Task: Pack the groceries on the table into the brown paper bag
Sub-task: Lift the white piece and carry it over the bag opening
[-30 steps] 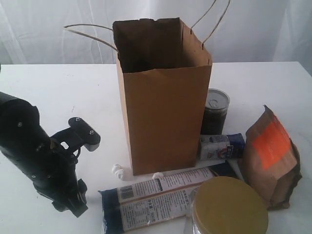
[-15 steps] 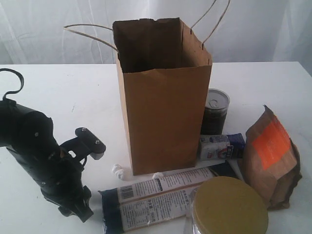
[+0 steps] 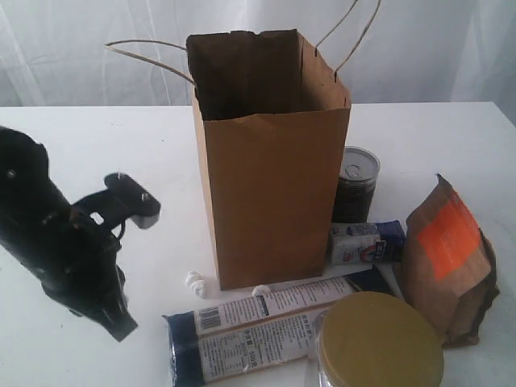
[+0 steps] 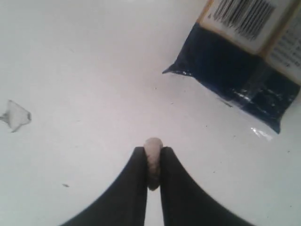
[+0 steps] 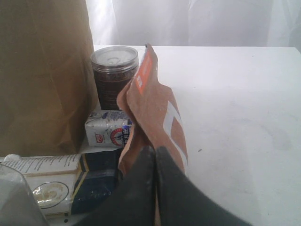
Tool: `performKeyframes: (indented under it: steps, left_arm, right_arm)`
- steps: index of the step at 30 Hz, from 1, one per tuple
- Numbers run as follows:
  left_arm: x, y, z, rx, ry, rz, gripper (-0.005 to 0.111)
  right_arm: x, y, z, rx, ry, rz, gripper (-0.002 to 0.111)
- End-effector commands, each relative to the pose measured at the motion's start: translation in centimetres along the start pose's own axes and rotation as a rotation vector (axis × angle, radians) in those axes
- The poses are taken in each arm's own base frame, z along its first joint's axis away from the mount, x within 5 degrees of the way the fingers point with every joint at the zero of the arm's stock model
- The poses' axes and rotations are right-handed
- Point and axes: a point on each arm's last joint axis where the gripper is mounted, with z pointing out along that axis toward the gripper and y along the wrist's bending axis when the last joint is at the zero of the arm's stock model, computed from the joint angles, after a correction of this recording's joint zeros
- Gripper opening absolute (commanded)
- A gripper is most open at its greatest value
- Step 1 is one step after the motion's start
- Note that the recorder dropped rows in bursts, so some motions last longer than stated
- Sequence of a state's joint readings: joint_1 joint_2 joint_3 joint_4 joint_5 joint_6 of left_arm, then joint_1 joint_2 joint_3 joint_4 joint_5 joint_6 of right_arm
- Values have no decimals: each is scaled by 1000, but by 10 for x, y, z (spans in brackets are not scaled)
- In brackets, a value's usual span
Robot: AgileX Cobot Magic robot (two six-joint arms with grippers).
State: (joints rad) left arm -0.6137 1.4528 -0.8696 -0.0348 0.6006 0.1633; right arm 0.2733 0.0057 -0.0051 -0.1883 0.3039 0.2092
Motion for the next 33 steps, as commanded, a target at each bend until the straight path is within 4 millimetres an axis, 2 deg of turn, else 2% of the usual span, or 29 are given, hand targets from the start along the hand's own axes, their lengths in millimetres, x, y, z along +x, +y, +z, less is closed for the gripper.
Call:
performKeyframes:
  steps: [1, 4, 13, 19, 25, 33]
  left_arm:
    - [-4, -4, -60, -23, -130, 7, 0]
    - [-6, -7, -109, -45, -237, 24, 0]
    - [-5, -15, -186, -89, -470, 42, 0]
    - [-8, -20, -217, -69, -553, 51, 0]
    - [-16, -32, -243, -1, -693, 156, 0]
    - [-43, -36, -243, 100, -756, 220, 0]
  right_arm:
    - [1, 0, 0, 5, -7, 1, 0]
    - [1, 0, 0, 5, -7, 1, 0]
    - [1, 0, 0, 5, -7, 1, 0]
    - [1, 0, 0, 5, -7, 3, 0]
    - [1, 0, 0, 5, -7, 3, 0]
    - [1, 0, 0, 5, -7, 3, 0]
